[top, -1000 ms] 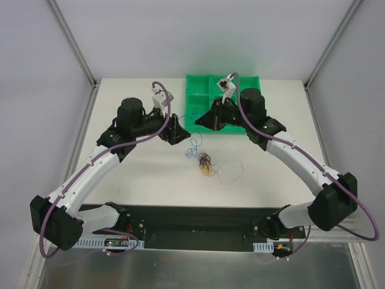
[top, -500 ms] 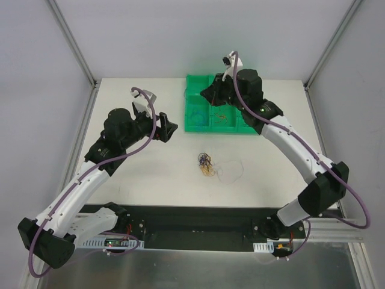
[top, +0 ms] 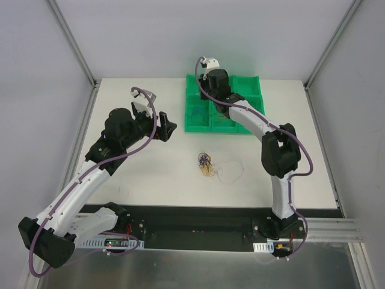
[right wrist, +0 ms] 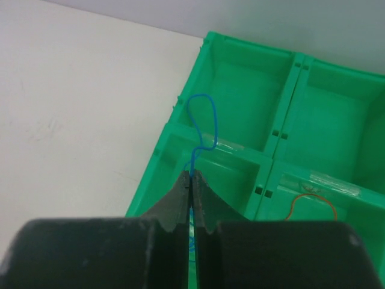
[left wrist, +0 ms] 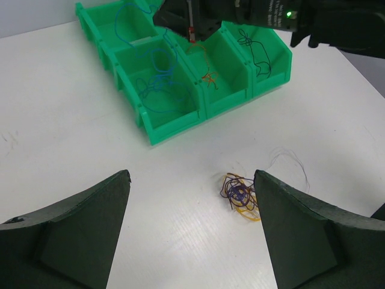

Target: Untangle the cables

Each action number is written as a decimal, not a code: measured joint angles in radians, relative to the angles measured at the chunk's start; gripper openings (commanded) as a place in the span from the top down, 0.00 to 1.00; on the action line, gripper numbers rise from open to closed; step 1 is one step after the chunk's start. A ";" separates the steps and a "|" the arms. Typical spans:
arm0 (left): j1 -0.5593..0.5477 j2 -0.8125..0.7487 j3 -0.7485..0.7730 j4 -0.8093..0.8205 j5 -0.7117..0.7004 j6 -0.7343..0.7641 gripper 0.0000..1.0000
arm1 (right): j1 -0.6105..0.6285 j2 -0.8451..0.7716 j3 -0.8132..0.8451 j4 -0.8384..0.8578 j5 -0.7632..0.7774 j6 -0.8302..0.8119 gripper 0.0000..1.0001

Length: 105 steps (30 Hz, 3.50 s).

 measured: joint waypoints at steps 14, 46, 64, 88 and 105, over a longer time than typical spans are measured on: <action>0.000 0.007 0.000 0.000 0.004 0.000 0.17 | 0.002 0.071 -0.133 0.000 -0.003 0.038 1.00; -0.020 0.436 0.129 -0.032 0.353 -0.099 0.20 | -0.041 -0.579 -0.727 -0.348 0.000 0.169 0.37; -0.277 0.852 0.296 -0.197 0.230 -0.114 0.30 | -0.124 -0.624 -1.010 -0.378 0.000 0.238 0.45; -0.274 0.883 0.386 -0.373 -0.333 -0.022 1.00 | 0.028 -0.914 -1.020 -0.336 0.353 0.258 0.99; -0.194 0.571 0.301 -0.386 -0.575 0.033 1.00 | -0.148 -1.368 -0.973 -0.561 0.492 0.249 0.99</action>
